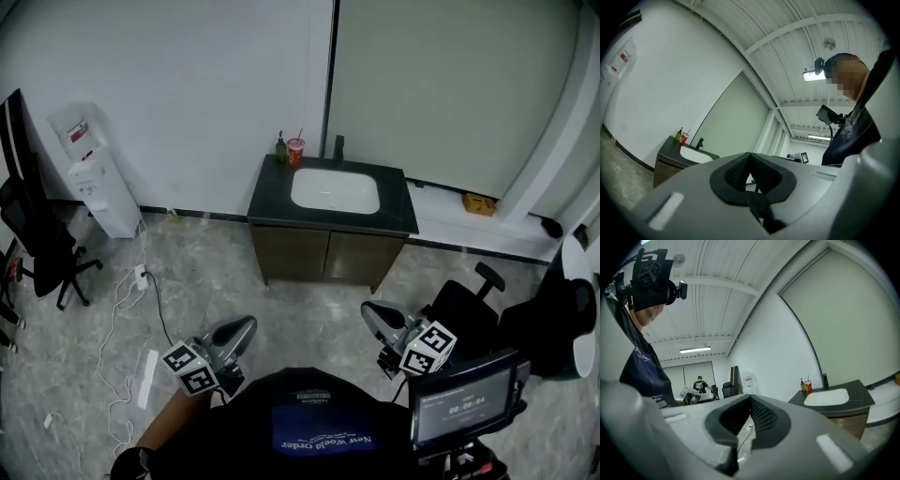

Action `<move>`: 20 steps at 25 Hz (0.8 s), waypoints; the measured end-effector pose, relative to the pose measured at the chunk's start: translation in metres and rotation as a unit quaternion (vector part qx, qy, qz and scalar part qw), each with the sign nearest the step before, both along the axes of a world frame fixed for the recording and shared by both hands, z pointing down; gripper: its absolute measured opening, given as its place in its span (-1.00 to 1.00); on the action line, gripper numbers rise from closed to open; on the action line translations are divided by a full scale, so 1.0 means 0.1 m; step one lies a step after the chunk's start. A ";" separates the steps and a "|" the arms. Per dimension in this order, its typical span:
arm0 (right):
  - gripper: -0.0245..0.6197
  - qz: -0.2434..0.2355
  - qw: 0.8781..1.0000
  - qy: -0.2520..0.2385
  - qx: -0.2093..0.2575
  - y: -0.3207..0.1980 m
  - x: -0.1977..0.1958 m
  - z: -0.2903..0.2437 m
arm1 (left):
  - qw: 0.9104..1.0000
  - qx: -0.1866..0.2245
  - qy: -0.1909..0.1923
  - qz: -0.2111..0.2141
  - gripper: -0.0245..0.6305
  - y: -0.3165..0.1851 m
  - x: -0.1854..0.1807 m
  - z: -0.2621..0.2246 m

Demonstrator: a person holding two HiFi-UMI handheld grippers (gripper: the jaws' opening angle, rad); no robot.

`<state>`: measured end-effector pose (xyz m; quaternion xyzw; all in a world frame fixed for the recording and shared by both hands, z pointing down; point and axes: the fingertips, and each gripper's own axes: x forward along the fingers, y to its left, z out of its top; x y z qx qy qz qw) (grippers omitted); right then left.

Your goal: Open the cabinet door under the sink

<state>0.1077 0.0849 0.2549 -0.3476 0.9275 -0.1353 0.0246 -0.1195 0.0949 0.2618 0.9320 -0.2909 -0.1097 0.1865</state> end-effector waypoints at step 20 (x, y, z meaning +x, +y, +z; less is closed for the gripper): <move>-0.92 0.029 0.999 0.012 -0.024 -1.68 0.60 0.31 | 0.999 -0.039 0.006 0.037 -0.93 -1.78 0.68 0.35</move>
